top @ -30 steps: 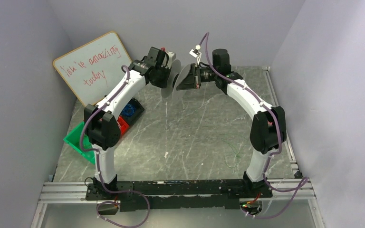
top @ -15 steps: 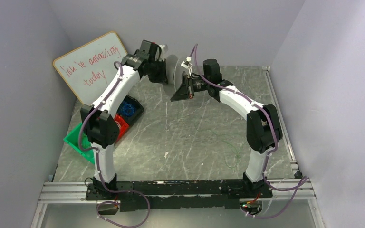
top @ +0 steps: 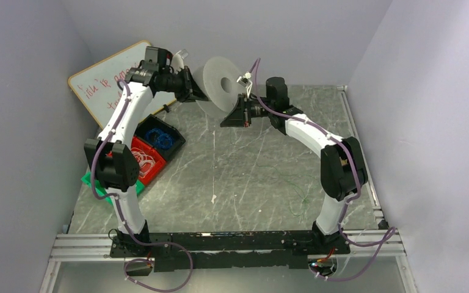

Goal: Wrap the cables
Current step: Wrap the cable around the cable reel.

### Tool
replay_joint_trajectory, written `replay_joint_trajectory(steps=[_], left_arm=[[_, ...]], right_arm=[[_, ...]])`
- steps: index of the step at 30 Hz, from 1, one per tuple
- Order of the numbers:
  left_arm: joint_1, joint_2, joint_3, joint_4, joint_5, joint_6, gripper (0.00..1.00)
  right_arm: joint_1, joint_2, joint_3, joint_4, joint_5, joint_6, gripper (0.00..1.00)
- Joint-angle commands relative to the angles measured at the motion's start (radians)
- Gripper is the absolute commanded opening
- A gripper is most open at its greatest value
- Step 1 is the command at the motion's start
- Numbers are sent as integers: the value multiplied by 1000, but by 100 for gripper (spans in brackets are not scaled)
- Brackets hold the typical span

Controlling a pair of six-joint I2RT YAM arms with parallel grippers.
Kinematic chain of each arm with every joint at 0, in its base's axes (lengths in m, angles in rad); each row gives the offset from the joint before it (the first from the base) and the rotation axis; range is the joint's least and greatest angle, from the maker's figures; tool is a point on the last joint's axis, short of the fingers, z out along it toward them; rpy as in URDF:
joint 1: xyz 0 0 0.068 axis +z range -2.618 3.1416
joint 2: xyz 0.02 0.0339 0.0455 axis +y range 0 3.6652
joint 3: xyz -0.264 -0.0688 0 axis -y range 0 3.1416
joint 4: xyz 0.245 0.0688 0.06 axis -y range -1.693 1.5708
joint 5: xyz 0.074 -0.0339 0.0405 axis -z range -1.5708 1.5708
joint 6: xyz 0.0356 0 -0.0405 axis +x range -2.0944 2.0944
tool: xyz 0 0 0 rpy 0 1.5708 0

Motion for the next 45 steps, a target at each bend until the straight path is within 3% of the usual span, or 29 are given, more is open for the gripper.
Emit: replay_joint_trajectory(steps=[1,12,17,20,24,28,30,33,38,43,45], left_arm=[[155,-121,14,356,101,-111,2],[217,-145,18,426,299,-101,2],[223,-162,29,387,407,26,2],[222,-176,39,301,457,160,2],[221,-201,32,181,510,375,2],[217,-195,55,6,519,577,2],[205,-189,65,-98,493,680,2],[164,-194,58,-172,413,779,2],[125,-242,-19,-128,306,813,2],[48,-237,8,-192,158,916,2],[9,-236,0,-201,85,947,2]], right_arm=[[-26,-30,-49,-43,-167,10,2],[-125,20,-70,-9,-202,20,2],[-205,69,-70,74,-246,127,4],[-237,81,-107,317,-285,305,6],[-272,115,-132,693,-318,675,8],[-322,204,-113,1314,-301,1207,7],[-343,252,-62,1501,-301,1408,3],[-364,224,-69,1382,-284,1333,0],[-364,119,-120,920,-259,1016,0],[-370,42,-46,340,-196,613,0],[-370,27,-34,355,-197,646,0]])
